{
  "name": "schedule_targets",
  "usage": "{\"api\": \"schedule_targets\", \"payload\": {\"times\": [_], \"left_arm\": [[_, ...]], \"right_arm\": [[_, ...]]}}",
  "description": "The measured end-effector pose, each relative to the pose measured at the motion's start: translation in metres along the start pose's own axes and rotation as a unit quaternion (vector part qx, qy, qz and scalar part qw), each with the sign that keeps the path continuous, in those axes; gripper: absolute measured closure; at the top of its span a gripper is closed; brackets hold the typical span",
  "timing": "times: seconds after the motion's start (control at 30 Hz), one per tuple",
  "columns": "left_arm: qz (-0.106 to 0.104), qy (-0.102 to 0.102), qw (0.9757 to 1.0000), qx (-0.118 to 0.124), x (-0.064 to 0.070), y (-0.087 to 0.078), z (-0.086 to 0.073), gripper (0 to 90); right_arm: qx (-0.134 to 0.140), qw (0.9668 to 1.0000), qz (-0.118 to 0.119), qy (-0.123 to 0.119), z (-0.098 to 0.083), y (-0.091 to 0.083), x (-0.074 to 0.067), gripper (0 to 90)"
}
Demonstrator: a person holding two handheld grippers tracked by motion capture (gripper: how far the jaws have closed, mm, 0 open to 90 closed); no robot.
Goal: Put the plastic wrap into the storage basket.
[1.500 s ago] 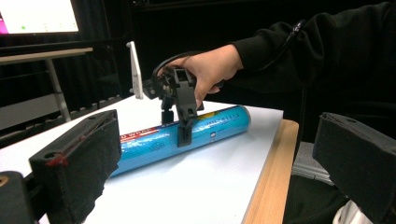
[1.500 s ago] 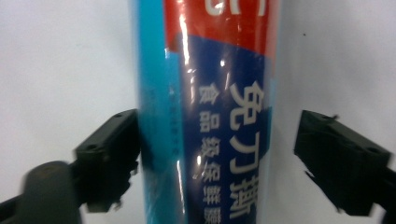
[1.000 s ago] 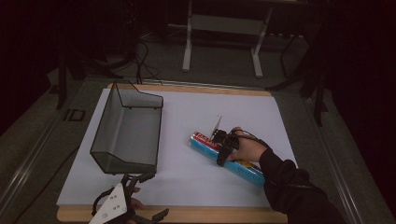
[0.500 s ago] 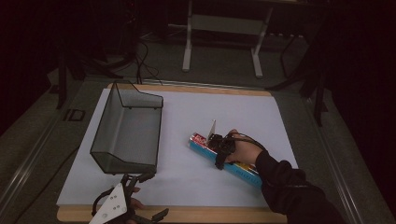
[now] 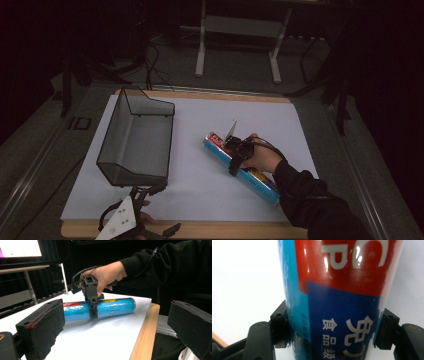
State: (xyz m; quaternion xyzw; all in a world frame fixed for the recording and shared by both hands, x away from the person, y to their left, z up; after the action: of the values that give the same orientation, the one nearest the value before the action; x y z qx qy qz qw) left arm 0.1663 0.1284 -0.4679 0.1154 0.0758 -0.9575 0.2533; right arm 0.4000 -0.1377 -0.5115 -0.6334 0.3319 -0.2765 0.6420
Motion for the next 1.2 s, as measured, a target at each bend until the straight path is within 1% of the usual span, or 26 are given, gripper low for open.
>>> {"api": "schedule_targets", "payload": {"times": [0.13, 0.2, 0.23, 0.3, 0.33, 0.37, 0.43, 0.47, 0.5, 0.53, 0.6, 0.77, 0.9, 1.03, 1.17, 1.2], "left_arm": [[0.000, 0.000, 1.0000, 0.000, 0.000, 0.000, 0.000, 2.0], [0.000, 0.000, 1.0000, 0.000, 0.000, 0.000, 0.000, 2.1], [0.000, 0.000, 1.0000, 0.000, 0.000, 0.000, 0.000, 2.0], [0.001, -0.001, 1.0000, 0.000, 0.000, 0.000, 0.000, 2.1], [0.002, -0.001, 1.0000, 0.000, 0.000, 0.000, 0.000, 2.1], [0.003, -0.001, 1.0000, 0.000, 0.000, 0.000, 0.000, 2.0], [0.004, -0.001, 1.0000, 0.000, 0.000, 0.000, 0.000, 2.0], [0.004, -0.001, 1.0000, -0.001, -0.001, 0.000, 0.000, 2.1], [0.004, -0.002, 1.0000, 0.000, -0.001, 0.000, 0.000, 2.1], [0.005, -0.001, 1.0000, -0.001, -0.001, 0.000, 0.000, 2.1], [0.005, -0.002, 1.0000, -0.001, -0.001, 0.000, 0.000, 2.1], [0.004, -0.002, 1.0000, -0.001, -0.001, 0.000, -0.001, 2.1], [0.005, -0.001, 1.0000, -0.003, -0.001, 0.000, 0.000, 2.0], [0.006, -0.001, 1.0000, -0.002, 0.000, 0.000, -0.001, 2.1], [0.007, -0.002, 1.0000, -0.003, -0.001, 0.000, -0.001, 2.1], [0.007, -0.002, 1.0000, -0.003, -0.001, 0.000, -0.001, 2.1]], "right_arm": [[0.006, 0.9998, 0.016, 0.005, 0.001, -0.008, -0.001, 31.8], [0.003, 0.9996, 0.028, 0.010, 0.002, -0.011, -0.002, 31.8], [0.009, 0.9996, 0.024, 0.008, 0.002, -0.013, -0.003, 31.8], [0.010, 0.9997, 0.022, -0.001, 0.002, -0.017, -0.006, 31.8], [0.014, 0.9996, 0.023, 0.001, 0.003, -0.019, -0.008, 31.9], [0.015, 0.9994, 0.031, 0.002, 0.004, -0.021, -0.009, 31.8], [0.025, 0.9988, 0.040, 0.006, 0.006, -0.026, -0.012, 31.9], [0.027, 0.9987, 0.044, 0.003, 0.007, -0.029, -0.013, 31.9], [0.035, 0.9983, 0.047, 0.002, 0.008, -0.031, -0.015, 31.9], [0.038, 0.9979, 0.051, 0.006, 0.010, -0.034, -0.016, 31.9], [0.047, 0.9971, 0.059, 0.007, 0.013, -0.038, -0.019, 31.9], [0.066, 0.9955, 0.069, 0.003, 0.021, -0.047, -0.028, 31.8], [0.083, 0.9934, 0.080, 0.004, 0.027, -0.055, -0.037, 31.8], [0.103, 0.9899, 0.097, 0.013, 0.035, -0.063, -0.044, 31.8], [0.120, 0.9872, 0.103, 0.019, 0.041, -0.072, -0.052, 31.8], [0.128, 0.9860, 0.105, 0.018, 0.043, -0.074, -0.053, 31.9]]}}
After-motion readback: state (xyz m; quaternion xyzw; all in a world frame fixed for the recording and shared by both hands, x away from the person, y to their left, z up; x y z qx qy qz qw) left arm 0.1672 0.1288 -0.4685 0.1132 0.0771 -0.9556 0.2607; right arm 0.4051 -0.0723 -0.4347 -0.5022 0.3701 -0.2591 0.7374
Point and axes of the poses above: each handheld gripper's, and its own axes: y roughly forward along the jaws, z roughly out of its top, x roughly to its right, the point moved 3 cm from there along y, roughly forward along the jaws, and after that the axes turned 12 degrees about y, right-handed, at the moved point
